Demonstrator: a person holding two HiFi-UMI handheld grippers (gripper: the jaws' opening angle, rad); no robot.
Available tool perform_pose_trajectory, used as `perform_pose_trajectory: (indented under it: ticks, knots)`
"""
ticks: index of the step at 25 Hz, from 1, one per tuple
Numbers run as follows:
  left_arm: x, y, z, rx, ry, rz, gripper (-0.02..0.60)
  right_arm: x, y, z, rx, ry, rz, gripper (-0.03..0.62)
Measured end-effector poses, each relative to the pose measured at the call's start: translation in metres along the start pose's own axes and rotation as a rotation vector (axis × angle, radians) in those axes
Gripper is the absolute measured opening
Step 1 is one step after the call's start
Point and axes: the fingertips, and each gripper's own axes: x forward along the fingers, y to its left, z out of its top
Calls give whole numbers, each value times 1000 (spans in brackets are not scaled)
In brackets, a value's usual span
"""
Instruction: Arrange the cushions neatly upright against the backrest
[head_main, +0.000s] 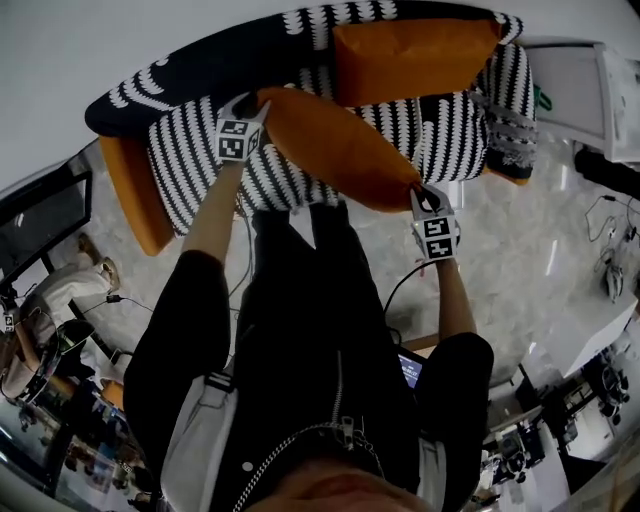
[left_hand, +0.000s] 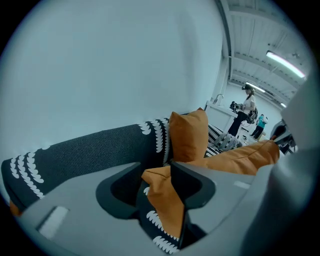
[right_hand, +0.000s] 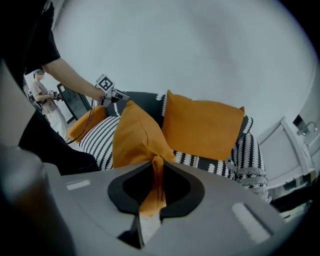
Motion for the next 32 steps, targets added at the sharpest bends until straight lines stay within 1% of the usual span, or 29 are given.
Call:
perform_pose_trajectory:
  ticks: [3,6,7,8,9,12,16,21,24,26,28,32]
  knots:
    - [8,6,-4,-8,32,3,184,1,-1,-20,31,37,-5,37]
    - [7,3,-17,-12,67,-42,183,1,7,-34,48,67,-11,37]
    - [6,0,-20,-7,78,-67,174,2,9,-37,52,75,-14,38]
    - [6,-4,-22,1,89,-94,146,4,10,-39,59,83,-17,38]
    - [7,-8,-23,9,97,-119,103,6,9,-41,68,91,-22,38]
    - [5,-28,-23,14,105,-174,59,8,1,-53,107,123,-35,38]
    - [-12,-44,-29,42,109,-211,40,8,0,-64,123,169,-47,38]
    - [-46,-51,-36,107,100,-235,34,2,-4,-63,130,164,-75,38]
    - [-68,-50,-37,92,67,-225,34,1,-5,-55,111,152,-71,38]
    - [-83,-40,-35,63,32,-195,34,5,-1,-42,75,145,-54,40]
    - [-101,-22,-34,35,3,-152,34,16,7,-22,30,132,-33,40]
    - [-150,29,-48,0,-18,-96,34,32,52,22,-22,114,-2,40]
